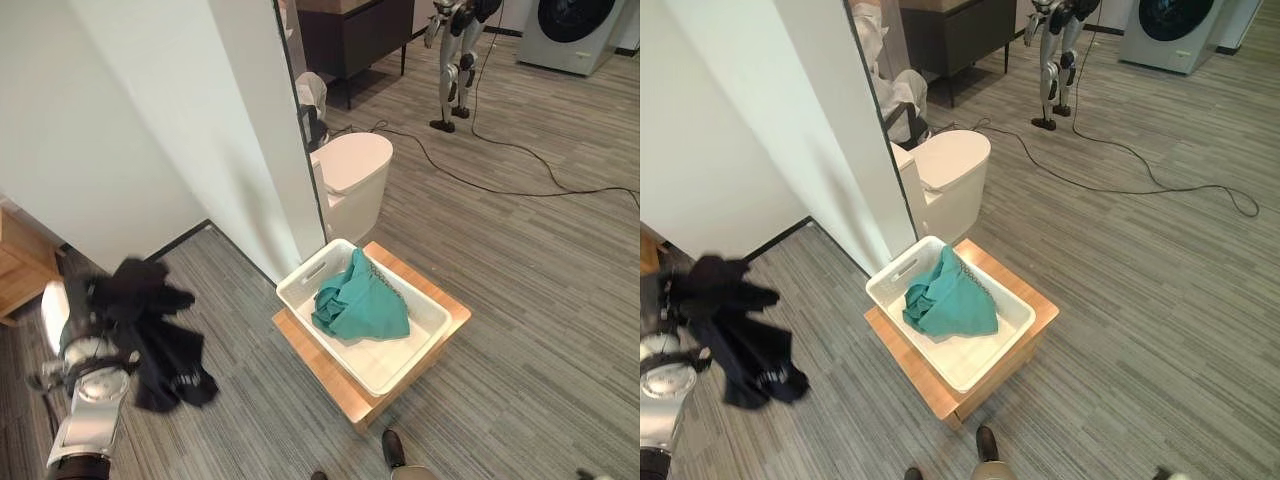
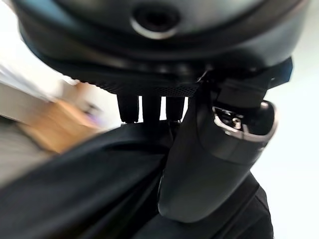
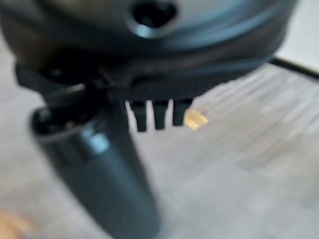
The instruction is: Pick up bed clothes into laundry basket.
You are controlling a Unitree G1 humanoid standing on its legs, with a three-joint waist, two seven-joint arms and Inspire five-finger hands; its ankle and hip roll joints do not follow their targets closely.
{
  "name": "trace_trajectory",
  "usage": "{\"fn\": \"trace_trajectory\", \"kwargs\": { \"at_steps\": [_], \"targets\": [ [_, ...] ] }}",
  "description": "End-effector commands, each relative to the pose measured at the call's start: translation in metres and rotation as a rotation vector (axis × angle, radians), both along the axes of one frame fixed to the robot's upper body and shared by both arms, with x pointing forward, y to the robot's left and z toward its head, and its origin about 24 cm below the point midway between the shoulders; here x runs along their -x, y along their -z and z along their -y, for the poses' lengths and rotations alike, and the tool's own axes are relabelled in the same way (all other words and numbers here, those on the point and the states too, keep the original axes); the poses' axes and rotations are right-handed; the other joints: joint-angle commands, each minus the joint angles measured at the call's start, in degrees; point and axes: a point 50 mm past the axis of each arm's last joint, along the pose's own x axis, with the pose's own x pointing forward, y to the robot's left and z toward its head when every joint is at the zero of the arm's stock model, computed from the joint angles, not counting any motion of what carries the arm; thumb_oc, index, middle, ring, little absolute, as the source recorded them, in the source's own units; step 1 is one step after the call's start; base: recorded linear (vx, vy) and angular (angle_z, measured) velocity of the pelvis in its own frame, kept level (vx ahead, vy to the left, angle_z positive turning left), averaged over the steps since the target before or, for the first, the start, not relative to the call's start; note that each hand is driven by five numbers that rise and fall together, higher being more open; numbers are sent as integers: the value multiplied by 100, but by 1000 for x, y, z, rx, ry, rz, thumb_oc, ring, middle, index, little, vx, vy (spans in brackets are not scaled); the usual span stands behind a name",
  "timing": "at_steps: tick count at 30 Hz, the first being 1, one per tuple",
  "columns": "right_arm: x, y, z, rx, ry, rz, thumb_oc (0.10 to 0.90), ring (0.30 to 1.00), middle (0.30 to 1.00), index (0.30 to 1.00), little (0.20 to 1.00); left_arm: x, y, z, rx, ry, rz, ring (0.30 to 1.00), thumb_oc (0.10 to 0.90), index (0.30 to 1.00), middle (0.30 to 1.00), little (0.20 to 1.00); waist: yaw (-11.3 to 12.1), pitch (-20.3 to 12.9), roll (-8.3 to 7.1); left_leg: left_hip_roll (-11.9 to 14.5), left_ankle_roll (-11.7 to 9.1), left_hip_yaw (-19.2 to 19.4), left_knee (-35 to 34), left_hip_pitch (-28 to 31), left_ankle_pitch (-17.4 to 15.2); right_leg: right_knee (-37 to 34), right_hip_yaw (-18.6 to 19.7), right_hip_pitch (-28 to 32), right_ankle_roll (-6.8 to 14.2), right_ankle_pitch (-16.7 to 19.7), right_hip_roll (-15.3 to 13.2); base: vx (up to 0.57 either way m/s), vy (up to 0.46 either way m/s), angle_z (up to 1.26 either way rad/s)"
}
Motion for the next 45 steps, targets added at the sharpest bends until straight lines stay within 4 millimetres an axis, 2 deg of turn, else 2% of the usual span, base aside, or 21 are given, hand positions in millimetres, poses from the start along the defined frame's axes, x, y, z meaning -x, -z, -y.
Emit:
{"fn": "trace_trajectory", "kwargs": {
  "at_steps": [1,2,4,5,6,8,11,13,14,17,21,26,29,33,35,37,39,43,45],
  "targets": [
    [-21,-3,0,-35,-57,28,800,900,900,900,900,-17,-83,10,-123,176,318,300,400,300,300,300,-57,-291,-263,134,-224,-115,35,-321,-80,200,-45,677,425,-946,-525,-6,-21,20],
    [-21,-3,0,-36,-56,28,800,900,900,900,900,-17,-83,10,-123,177,318,300,400,300,300,300,-53,-287,-266,134,-224,-116,35,-319,-81,197,-46,680,425,-945,-525,-7,-24,13],
    [-22,0,-6,-66,-96,6,800,900,900,900,900,-22,-101,25,-118,277,374,300,400,300,300,300,-73,-298,-274,136,-231,-107,35,-310,-77,175,-49,705,422,-935,-518,-14,-31,0],
    [-22,0,-6,-67,-95,7,800,900,900,900,900,-22,-101,25,-118,278,374,300,400,300,300,300,-70,-297,-277,136,-231,-108,35,-309,-78,173,-49,706,422,-934,-518,-19,-40,-3],
    [-19,2,-8,-79,-115,-21,800,900,900,900,900,-29,-112,36,-108,338,396,300,400,300,300,300,-110,-320,-281,140,-231,-102,35,-304,-79,169,-43,716,425,-931,-510,0,0,0],
    [-20,3,-9,-85,-129,-36,800,900,900,900,900,-34,-118,41,-111,363,404,300,400,300,300,300,-110,-318,-292,140,-231,-104,35,-303,-76,167,-42,719,426,-926,-509,0,0,0],
    [-21,2,-7,-93,-131,-39,800,900,900,900,900,-48,-139,56,-156,403,446,300,400,300,300,300,-180,-351,-324,144,-236,-91,35,-292,-74,158,-51,721,438,-918,-502,7,-40,3],
    [-21,2,-7,-98,-122,-33,800,900,900,900,900,-52,-142,59,-171,406,450,300,400,300,300,300,-190,-353,-332,142,-236,-89,35,-289,-76,154,-51,722,437,-914,-502,0,-8,2],
    [-22,1,-5,-96,-104,-21,800,900,900,900,900,-64,-145,65,-189,393,432,300,400,300,300,300,-245,-362,-352,139,-238,-73,35,-285,-74,150,-44,716,441,-903,-496,0,0,0],
    [-21,1,-5,-95,-98,-21,800,900,900,900,900,-76,-149,69,-205,386,413,300,400,300,300,300,-280,-357,-365,144,-237,-68,35,-281,-69,158,-35,715,443,-900,-491,0,0,0],
    [-20,5,-12,-111,-106,-39,800,900,900,900,900,-98,-165,93,-171,444,419,300,400,300,300,300,-409,-367,-348,132,-237,-53,35,-284,-70,169,5,683,466,-885,-490,2,-4,-1],
    [-25,13,-29,-149,-123,-40,800,900,900,900,900,-106,-190,126,-142,534,481,300,400,300,300,300,-530,-377,-276,120,-227,-4,35,-274,-99,156,86,649,493,-849,-516,14,8,-4],
    [-29,17,-40,-174,-135,-31,800,900,900,900,900,-109,-215,146,-122,593,536,300,400,300,300,300,-587,-411,-235,113,-222,36,35,-253,-113,150,124,634,519,-825,-528,14,7,-7],
    [-30,20,-46,-193,-124,-40,800,900,900,900,900,-106,-244,167,-121,669,593,300,400,300,300,300,-582,-439,-213,98,-220,28,35,-246,-126,139,129,640,541,-820,-534,9,1,-5],
    [-31,20,-48,-197,-126,-44,800,900,900,900,900,-105,-252,175,-114,697,610,300,400,300,300,300,-577,-451,-206,93,-217,25,35,-232,-133,139,129,651,548,-821,-537,11,1,-2],
    [-34,21,-52,-207,-122,-37,800,900,900,900,900,-105,-255,180,-119,702,617,300,400,300,300,300,-559,-460,-208,89,-211,21,35,-222,-140,137,129,663,550,-827,-540,0,0,0],
    [-34,21,-52,-208,-120,-32,800,900,900,900,900,-109,-250,177,-113,680,593,300,400,300,300,300,-564,-463,-223,90,-208,21,35,-222,-150,134,134,666,546,-832,-544,0,0,0],
    [-32,20,-49,-195,-116,-36,800,900,900,900,900,-121,-224,165,-86,624,497,300,400,300,300,300,-588,-420,-258,92,-208,46,35,-217,-162,137,135,639,548,-827,-546,0,4,-1],
    [-32,20,-48,-193,-111,-42,800,900,900,900,900,-127,-202,164,-31,627,423,300,400,300,300,300,-606,-387,-288,98,-208,53,35,-220,-168,148,135,628,545,-826,-535,0,-1,-2]
  ]
}}
